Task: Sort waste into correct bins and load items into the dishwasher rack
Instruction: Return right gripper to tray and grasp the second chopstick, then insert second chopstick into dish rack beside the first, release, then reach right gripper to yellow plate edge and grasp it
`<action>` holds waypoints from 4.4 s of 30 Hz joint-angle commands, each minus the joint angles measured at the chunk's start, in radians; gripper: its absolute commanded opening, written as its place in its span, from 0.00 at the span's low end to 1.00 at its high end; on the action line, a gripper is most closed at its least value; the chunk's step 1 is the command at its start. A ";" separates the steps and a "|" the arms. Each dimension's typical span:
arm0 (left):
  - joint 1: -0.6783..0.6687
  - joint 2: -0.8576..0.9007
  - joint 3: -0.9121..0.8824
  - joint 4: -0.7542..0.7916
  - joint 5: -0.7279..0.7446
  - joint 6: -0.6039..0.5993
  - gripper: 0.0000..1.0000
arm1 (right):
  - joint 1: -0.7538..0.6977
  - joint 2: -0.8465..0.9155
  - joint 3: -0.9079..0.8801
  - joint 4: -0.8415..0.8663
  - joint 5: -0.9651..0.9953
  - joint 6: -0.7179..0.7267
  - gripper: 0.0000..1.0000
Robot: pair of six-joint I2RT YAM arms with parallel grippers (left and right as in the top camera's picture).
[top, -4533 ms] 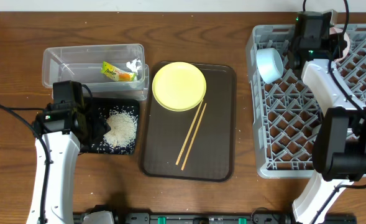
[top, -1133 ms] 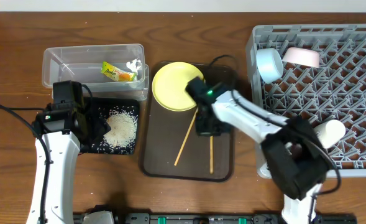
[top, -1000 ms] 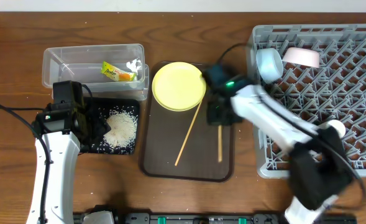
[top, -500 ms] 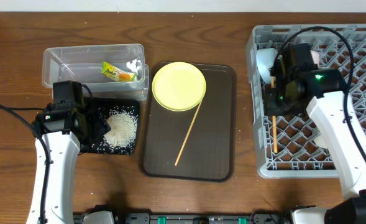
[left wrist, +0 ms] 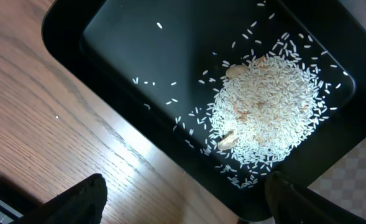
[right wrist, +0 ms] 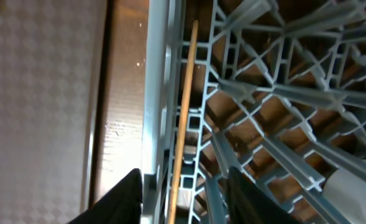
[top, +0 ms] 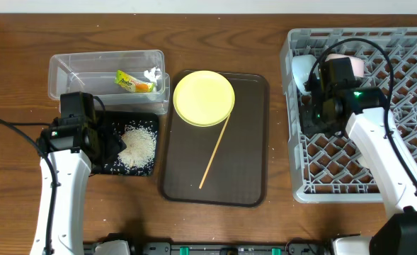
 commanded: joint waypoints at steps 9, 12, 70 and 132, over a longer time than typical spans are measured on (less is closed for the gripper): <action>0.005 -0.003 0.007 -0.003 -0.005 -0.005 0.84 | 0.132 -0.002 0.182 0.097 -0.171 0.043 0.53; 0.005 -0.003 0.007 -0.003 -0.005 -0.006 0.84 | 0.218 0.010 0.175 0.110 -0.169 0.119 0.53; 0.005 -0.003 0.007 -0.003 -0.004 -0.006 0.84 | 0.154 -0.006 0.174 -0.077 -0.018 0.064 0.01; 0.005 -0.003 0.007 -0.003 -0.005 -0.006 0.84 | 0.320 0.348 0.164 0.559 -0.114 0.242 0.62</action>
